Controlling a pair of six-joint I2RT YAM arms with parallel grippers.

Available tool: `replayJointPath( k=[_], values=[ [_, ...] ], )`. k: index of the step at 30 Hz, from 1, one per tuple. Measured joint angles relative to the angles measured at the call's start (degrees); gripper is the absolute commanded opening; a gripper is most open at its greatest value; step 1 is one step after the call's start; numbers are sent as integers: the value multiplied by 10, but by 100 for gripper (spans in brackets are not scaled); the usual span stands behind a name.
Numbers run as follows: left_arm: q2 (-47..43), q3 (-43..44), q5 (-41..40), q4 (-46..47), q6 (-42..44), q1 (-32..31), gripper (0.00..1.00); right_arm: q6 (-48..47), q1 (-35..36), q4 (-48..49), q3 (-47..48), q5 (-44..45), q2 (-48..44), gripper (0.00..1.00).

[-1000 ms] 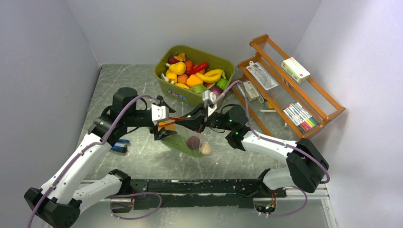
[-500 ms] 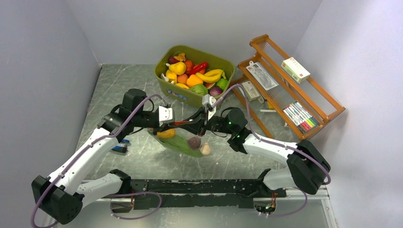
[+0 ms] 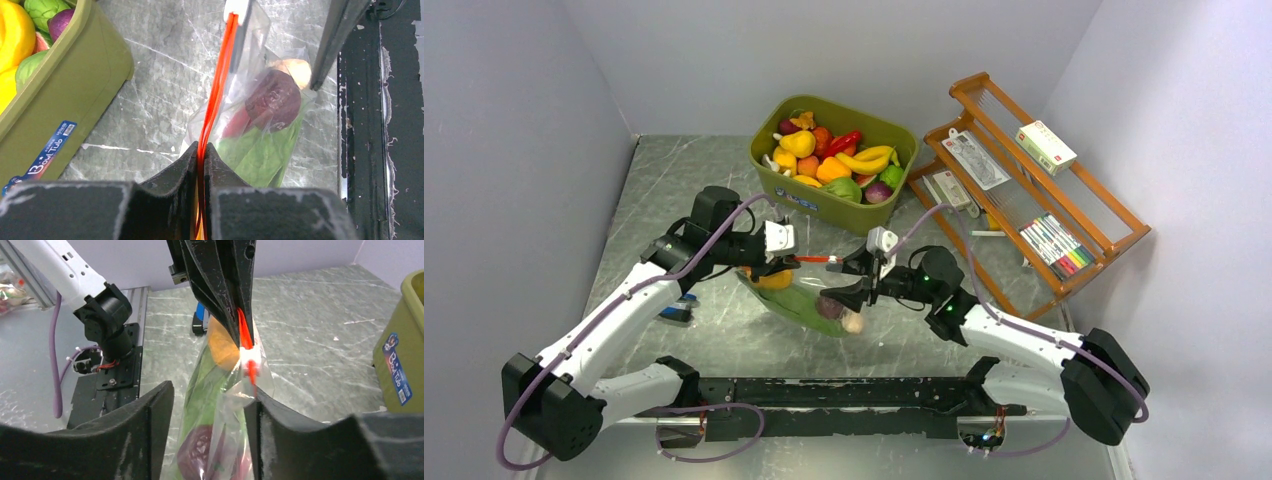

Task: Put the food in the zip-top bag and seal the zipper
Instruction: Zip the zipper food storage bag at the center of the board.

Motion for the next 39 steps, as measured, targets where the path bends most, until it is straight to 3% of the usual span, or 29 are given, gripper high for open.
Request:
replayJointPath(
  k=[10, 15, 17, 20, 24, 29, 39],
  values=[
    [-4, -10, -1, 5, 0, 0, 7, 16, -12, 44, -8, -17, 33, 0],
    [-11, -10, -2, 8, -1, 0, 9, 14, -15, 50, -6, -17, 34, 0],
    [-16, -10, -3, 8, -6, 0, 23, 5, -15, 39, 2, -18, 33, 0],
    [-25, -8, 1, 9, -16, 0, 54, -22, -15, -1, 31, -27, 32, 0],
    [-54, -4, 22, 24, -39, 0, 64, -57, -16, -51, 73, -38, 31, 0],
    [-101, -4, 48, 69, -70, 0, 66, -74, -16, -70, 91, -54, 32, 0],
    [-72, -2, 73, 103, -112, 0, 53, -63, -16, -70, 111, -62, 62, 0]
  ],
)
